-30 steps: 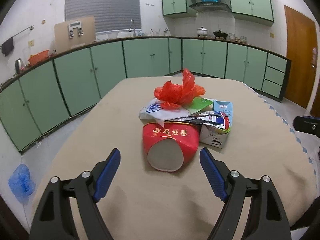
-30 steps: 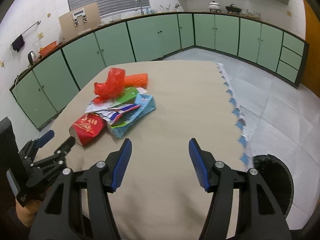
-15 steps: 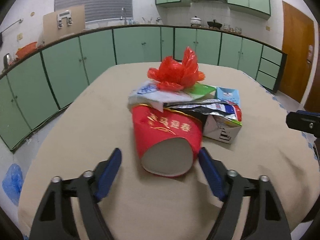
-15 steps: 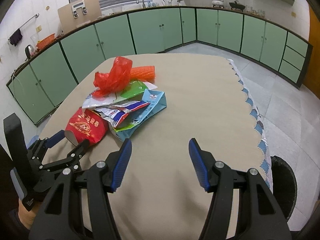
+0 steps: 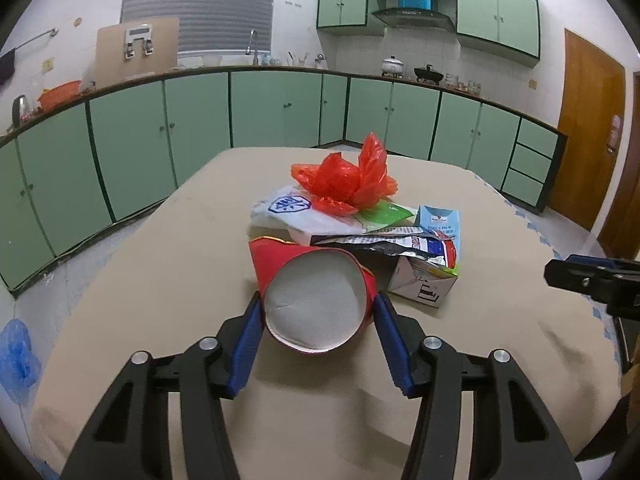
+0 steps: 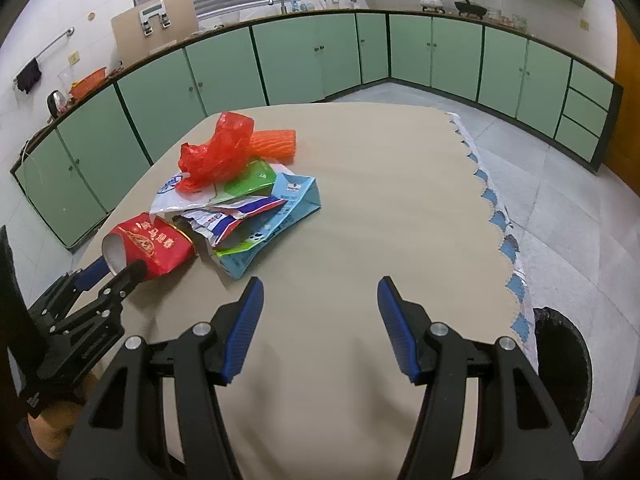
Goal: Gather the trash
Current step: 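Grasp the red paper cup by its rim with the left gripper, then reach the right gripper to the blue-white milk carton and grasp it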
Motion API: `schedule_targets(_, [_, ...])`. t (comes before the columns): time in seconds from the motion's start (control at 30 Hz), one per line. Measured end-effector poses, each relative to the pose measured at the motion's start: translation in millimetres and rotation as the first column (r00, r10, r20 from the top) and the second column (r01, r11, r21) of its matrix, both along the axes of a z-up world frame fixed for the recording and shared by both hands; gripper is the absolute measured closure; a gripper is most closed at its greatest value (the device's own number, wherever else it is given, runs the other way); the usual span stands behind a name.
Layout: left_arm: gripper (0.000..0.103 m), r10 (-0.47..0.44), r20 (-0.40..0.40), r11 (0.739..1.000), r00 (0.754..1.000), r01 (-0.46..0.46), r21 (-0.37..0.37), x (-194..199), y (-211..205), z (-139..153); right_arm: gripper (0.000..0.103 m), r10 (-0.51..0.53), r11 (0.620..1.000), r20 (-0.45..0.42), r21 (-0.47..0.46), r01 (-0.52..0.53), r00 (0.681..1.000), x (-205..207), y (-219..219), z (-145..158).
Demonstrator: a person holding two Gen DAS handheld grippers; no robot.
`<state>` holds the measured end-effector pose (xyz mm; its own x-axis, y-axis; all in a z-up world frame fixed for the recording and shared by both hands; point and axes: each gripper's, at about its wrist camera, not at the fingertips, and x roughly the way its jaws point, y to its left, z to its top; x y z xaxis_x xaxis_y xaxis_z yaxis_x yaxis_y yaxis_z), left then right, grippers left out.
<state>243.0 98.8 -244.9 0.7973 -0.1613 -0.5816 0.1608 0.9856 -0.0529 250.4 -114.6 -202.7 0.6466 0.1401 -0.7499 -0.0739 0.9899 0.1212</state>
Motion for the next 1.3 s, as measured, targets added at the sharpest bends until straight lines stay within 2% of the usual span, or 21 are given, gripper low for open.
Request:
schedule_targets(0.2, [0.05, 0.02, 0.032, 1.0, 0.999, -0.02, 0.011, -5.2, 3.2, 6.3, 0.045, 0.034, 0.999, 0.009, 0.008, -0.034, 0.999, 6.1, 14.6, 0.6])
schedule_targets(0.57, [0.05, 0.065, 0.066, 0.998, 0.996, -0.063, -0.026, -6.7, 20.3, 13.4, 0.045, 0.072, 0.997, 0.002, 0.021, -0.072, 0.997, 21.9, 48.0, -11.4])
schedule_targets(0.73, [0.05, 0.07, 0.07, 0.997, 0.995, -0.068, -0.038, -7.0, 24.2, 12.3, 0.045, 0.04, 0.999, -0.028, 0.031, -0.039, 0.999, 30.6, 61.2, -27.7])
schedule_targets(1.0, [0.05, 0.057, 0.076, 0.998, 0.995, -0.055, -0.028, 0.9, 31.3, 9.8, 0.045, -0.025, 1.0, -0.008, 0.002, 0.025, 1.0, 35.7, 77.4, -36.8])
schedule_targets(1.2, [0.05, 0.031, 0.087, 0.999, 0.996, -0.03, -0.013, 9.0, 42.2, 10.8, 0.041, -0.102, 0.995, -0.017, 0.019, 0.102, 0.995, 47.0, 81.0, -39.8])
schedule_targets(1.3, [0.05, 0.016, 0.096, 1.0, 0.995, -0.015, -0.008, 14.5, 48.3, 12.7, 0.038, -0.143, 0.99, -0.014, -0.001, 0.143, 0.99, 51.4, 88.1, -41.5])
